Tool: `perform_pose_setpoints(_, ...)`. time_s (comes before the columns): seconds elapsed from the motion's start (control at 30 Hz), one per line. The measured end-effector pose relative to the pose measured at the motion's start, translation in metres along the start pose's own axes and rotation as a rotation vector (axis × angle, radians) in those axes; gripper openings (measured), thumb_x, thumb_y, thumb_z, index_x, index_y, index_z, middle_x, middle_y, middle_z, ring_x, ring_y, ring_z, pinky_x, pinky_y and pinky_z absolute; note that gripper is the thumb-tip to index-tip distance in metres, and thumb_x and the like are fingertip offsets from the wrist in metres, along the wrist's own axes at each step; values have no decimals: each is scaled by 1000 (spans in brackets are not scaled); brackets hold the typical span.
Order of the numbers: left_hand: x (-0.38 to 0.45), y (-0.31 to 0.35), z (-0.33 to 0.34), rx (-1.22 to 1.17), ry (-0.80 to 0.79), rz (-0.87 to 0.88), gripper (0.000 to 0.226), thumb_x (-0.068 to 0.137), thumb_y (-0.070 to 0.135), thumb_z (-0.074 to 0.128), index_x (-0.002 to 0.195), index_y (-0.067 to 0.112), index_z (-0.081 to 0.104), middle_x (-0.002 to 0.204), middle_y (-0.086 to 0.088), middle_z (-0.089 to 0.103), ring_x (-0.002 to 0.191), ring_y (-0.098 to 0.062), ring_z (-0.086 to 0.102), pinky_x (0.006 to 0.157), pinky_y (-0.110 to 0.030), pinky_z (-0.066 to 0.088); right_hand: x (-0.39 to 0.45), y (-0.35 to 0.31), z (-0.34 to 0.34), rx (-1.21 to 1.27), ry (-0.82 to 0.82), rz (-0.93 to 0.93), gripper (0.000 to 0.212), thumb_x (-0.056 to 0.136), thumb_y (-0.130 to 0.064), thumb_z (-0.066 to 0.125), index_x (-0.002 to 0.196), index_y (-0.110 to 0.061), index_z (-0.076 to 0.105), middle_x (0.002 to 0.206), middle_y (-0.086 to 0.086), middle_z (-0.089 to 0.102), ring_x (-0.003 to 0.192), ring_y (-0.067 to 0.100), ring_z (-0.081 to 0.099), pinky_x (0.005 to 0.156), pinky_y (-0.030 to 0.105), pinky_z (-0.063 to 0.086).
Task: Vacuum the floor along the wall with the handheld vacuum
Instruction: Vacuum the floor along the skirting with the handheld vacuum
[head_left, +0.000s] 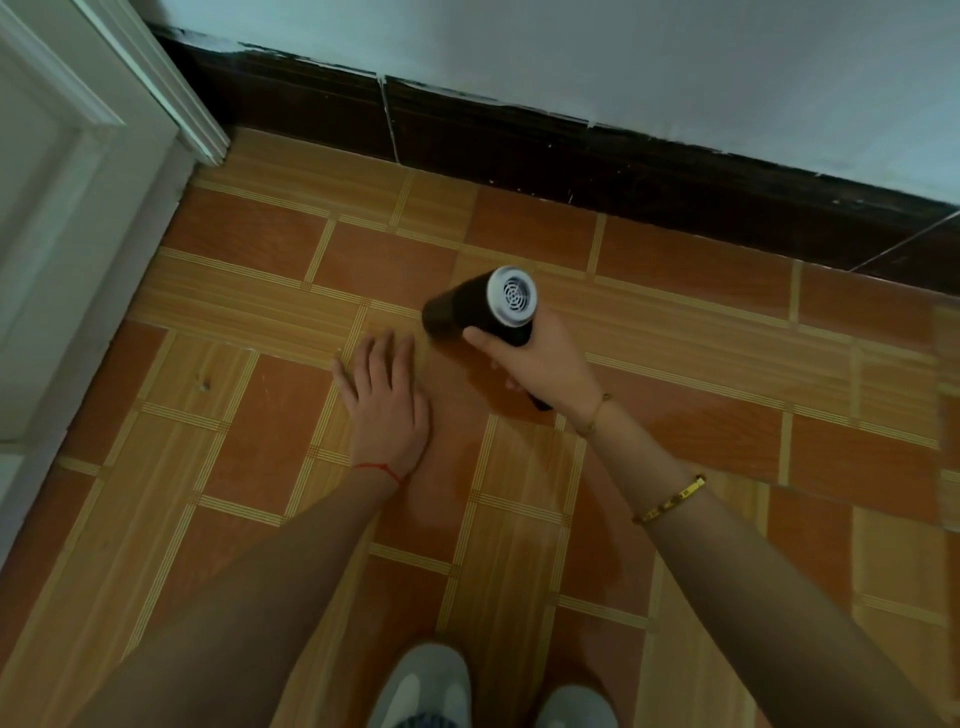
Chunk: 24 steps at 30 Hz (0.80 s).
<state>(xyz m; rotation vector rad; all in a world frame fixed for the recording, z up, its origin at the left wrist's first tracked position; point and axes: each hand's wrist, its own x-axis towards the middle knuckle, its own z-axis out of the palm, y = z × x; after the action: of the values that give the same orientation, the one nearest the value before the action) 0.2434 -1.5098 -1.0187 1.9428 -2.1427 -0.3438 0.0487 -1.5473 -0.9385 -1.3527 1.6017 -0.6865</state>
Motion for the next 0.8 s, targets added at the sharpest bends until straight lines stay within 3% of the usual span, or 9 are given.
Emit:
perform_pose_setpoints(0.13,0,-6,-2,27,-32,20,58,96,29,27,151,13,35,156,-12,34,149,-31,23,120,-64,9,-14,3,-6,-17,-48,-7,50,79,-51,72,120,-32,50,91,-16,64,85,10,67,72,32,57)
perform_pose_setpoints(0.2,-1,-10,-4,49,-45,33,57,97,31,25,151,13,35,157,-11,33,149,-29,23,120,-62,12,-19,5,-11,-4,-25,14,49,79,-50,72,119,-30,52,90,-12,65,81,13,68,69,37,59)
perform_pose_setpoints(0.33,-5,-14,-9,72,-46,53,55,98,30,26,149,12,38,156,-11,36,148,-28,26,121,-58,16,-24,15,-25,-39,159,61,66,73,-62,69,125,-25,53,100,-5,69,89,17,69,76,43,59)
perform_pose_setpoints(0.47,-16,-19,-13,88,-19,10,53,98,27,28,147,12,39,154,-13,36,147,-31,28,121,-59,13,-28,23,-38,-89,297,66,67,75,-56,71,128,-20,53,110,-5,68,103,12,64,87,35,55)
perform_pose_setpoints(0.6,-23,-29,-17,123,-13,-37,54,98,29,26,149,13,35,155,-14,34,148,-32,25,121,-62,7,-40,18,-36,-97,156,76,64,75,-58,70,126,-22,54,100,-3,71,90,12,67,78,32,56)
perform_pose_setpoints(0.7,-25,-38,-20,130,-1,-94,54,98,30,27,149,13,33,156,-16,33,147,-34,25,120,-64,9,-50,8,-25,-59,-36,98,40,81,-47,72,112,-25,57,78,-9,67,56,0,62,55,18,47)
perform_pose_setpoints(0.8,-26,-43,-22,107,-1,-163,55,98,31,25,149,12,32,155,-18,31,147,-36,24,119,-67,11,-52,1,-14,-53,-184,81,20,84,-42,71,91,-34,54,69,-13,63,49,-8,57,53,11,43)
